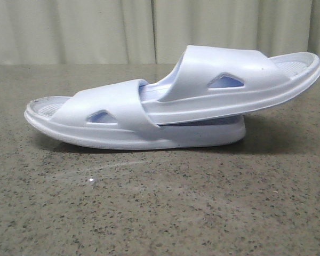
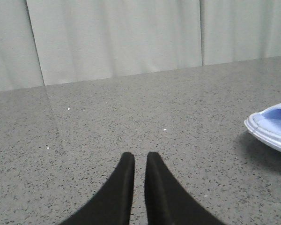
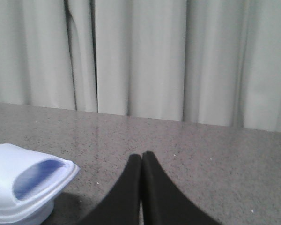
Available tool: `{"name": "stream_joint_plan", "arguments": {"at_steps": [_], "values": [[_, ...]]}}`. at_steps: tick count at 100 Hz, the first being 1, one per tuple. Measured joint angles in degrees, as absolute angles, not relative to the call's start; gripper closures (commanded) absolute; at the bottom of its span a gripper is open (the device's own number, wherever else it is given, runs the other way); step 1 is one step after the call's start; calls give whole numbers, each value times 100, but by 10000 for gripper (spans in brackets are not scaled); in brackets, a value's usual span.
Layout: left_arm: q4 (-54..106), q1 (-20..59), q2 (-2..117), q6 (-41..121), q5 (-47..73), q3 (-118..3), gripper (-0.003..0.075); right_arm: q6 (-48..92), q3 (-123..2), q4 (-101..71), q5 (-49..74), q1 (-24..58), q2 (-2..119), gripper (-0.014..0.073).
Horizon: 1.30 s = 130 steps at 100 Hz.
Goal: Insert blue slippers together front up
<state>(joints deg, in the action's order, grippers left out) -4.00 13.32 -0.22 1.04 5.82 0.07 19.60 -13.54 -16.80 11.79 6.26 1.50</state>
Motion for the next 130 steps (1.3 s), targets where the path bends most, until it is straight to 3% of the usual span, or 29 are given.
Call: {"name": "stream_joint_plan", "arguments": {"at_steps": [46,130], "values": [[-400,1332,-22,104,582,7,704,-171,-14,138,150,626,150,701],[-400,1332,-22,104,578,7,704,-378,52,277,-171,626,150,701]]}}
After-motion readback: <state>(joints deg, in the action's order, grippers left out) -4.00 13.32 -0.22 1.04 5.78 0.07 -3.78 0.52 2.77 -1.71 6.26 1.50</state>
